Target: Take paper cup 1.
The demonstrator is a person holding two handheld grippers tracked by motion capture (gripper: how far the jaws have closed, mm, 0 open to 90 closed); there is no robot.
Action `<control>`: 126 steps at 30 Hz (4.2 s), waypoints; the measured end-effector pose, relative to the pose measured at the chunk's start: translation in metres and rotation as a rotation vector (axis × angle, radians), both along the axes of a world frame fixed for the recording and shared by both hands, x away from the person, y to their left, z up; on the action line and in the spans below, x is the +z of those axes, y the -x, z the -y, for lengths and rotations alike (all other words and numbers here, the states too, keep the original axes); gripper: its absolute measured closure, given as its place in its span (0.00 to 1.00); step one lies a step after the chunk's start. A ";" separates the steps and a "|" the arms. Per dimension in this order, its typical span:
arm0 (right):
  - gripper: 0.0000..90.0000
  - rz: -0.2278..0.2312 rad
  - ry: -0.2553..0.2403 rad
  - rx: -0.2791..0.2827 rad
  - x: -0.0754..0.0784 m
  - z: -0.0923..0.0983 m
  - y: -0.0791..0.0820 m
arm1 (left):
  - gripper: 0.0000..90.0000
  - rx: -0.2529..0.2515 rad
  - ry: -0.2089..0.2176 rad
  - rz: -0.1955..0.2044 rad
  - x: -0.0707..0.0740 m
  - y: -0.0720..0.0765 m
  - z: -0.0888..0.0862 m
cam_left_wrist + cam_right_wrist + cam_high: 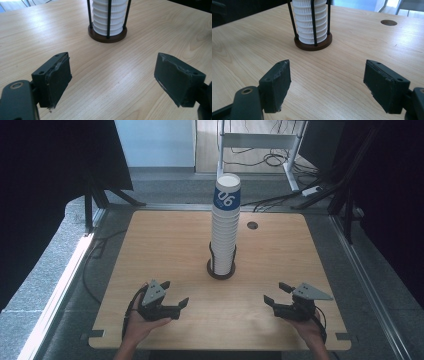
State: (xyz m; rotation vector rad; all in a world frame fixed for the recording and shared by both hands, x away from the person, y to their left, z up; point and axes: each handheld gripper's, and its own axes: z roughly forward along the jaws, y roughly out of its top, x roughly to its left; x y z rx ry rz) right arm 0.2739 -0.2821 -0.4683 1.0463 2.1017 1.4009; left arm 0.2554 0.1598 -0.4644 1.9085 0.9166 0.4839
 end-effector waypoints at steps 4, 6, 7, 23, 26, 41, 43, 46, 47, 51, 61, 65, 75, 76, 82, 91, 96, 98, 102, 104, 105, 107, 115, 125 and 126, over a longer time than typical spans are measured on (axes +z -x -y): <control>0.26 0.006 -0.027 0.011 0.001 0.004 -0.001 | 0.16 0.001 0.013 -0.002 0.000 -0.001 0.000; 0.26 0.009 -0.025 0.014 0.001 0.005 -0.001 | 0.16 0.003 0.017 -0.002 0.000 0.000 0.000; 0.26 0.009 -0.020 0.011 0.001 0.006 -0.001 | 0.16 0.004 0.017 -0.002 0.000 0.000 0.001; 0.29 0.007 -0.040 0.018 0.004 0.007 -0.008 | 0.15 -0.035 0.090 0.006 0.019 -0.027 0.016; 0.29 0.011 -0.043 0.025 0.004 0.006 -0.007 | 0.15 -0.046 0.089 0.018 0.025 -0.033 0.022; 0.29 0.024 -0.014 0.045 0.004 -0.001 0.002 | 0.15 -0.097 0.076 0.061 0.057 -0.073 0.038; 0.29 0.022 -0.014 0.048 0.003 -0.001 0.002 | 0.15 -0.102 0.089 0.058 0.059 -0.077 0.040; 0.29 0.025 -0.026 0.064 0.002 -0.001 0.004 | 0.16 -0.113 0.090 0.055 0.061 -0.083 0.043; 0.29 0.024 -0.031 0.068 0.002 -0.001 0.004 | 0.16 -0.114 0.092 0.052 0.062 -0.086 0.044; 0.29 0.023 -0.026 0.053 0.002 0.000 0.005 | 0.15 -0.099 0.097 0.048 0.063 -0.094 0.047; 0.29 0.012 -0.024 0.039 0.001 0.001 0.003 | 0.12 -0.102 0.078 0.051 0.074 -0.109 0.053; 0.29 0.013 -0.016 0.046 0.000 0.000 0.003 | 0.11 -0.110 0.079 0.048 0.076 -0.115 0.057; 0.29 0.006 -0.009 0.046 -0.003 0.000 0.002 | 0.09 -0.149 0.086 0.044 0.073 -0.131 0.073; 0.29 0.005 -0.008 0.044 -0.003 0.000 0.002 | 0.09 -0.153 0.086 0.046 0.073 -0.133 0.076; 0.29 0.000 -0.007 0.043 -0.004 0.000 0.002 | 0.06 -0.191 0.107 0.031 0.069 -0.144 0.085; 0.29 -0.007 -0.005 0.032 -0.005 0.001 0.001 | 0.05 -0.216 0.134 0.009 0.061 -0.166 0.095; 0.29 -0.018 0.004 0.035 -0.007 0.000 -0.001 | 0.06 -0.218 0.155 -0.009 0.053 -0.175 0.099; 0.28 -0.019 0.008 0.029 -0.008 0.000 -0.001 | 0.04 -0.213 0.144 0.001 0.052 -0.177 0.103; 0.28 -0.029 0.009 0.008 -0.009 0.002 -0.003 | 0.06 -0.211 0.130 0.010 0.052 -0.177 0.111; 0.28 -0.030 0.009 0.006 -0.009 0.002 -0.003 | 0.08 -0.210 0.133 0.014 0.052 -0.178 0.113; 0.28 -0.030 0.010 0.006 -0.009 0.002 -0.003 | 0.09 -0.207 0.136 0.021 0.053 -0.178 0.114; 0.28 -0.028 0.008 0.009 -0.009 0.003 -0.003 | 0.13 -0.208 0.140 0.024 0.053 -0.178 0.113; 0.28 -0.023 -0.003 0.026 -0.008 0.001 -0.004 | 0.14 -0.206 0.139 0.032 0.052 -0.176 0.112; 0.27 -0.001 -0.080 0.073 0.015 -0.012 -0.014 | 0.14 -0.204 0.119 0.032 0.054 -0.177 0.114; 0.27 -0.001 -0.087 0.074 0.019 -0.012 -0.016 | 0.14 -0.203 0.118 0.031 0.054 -0.177 0.114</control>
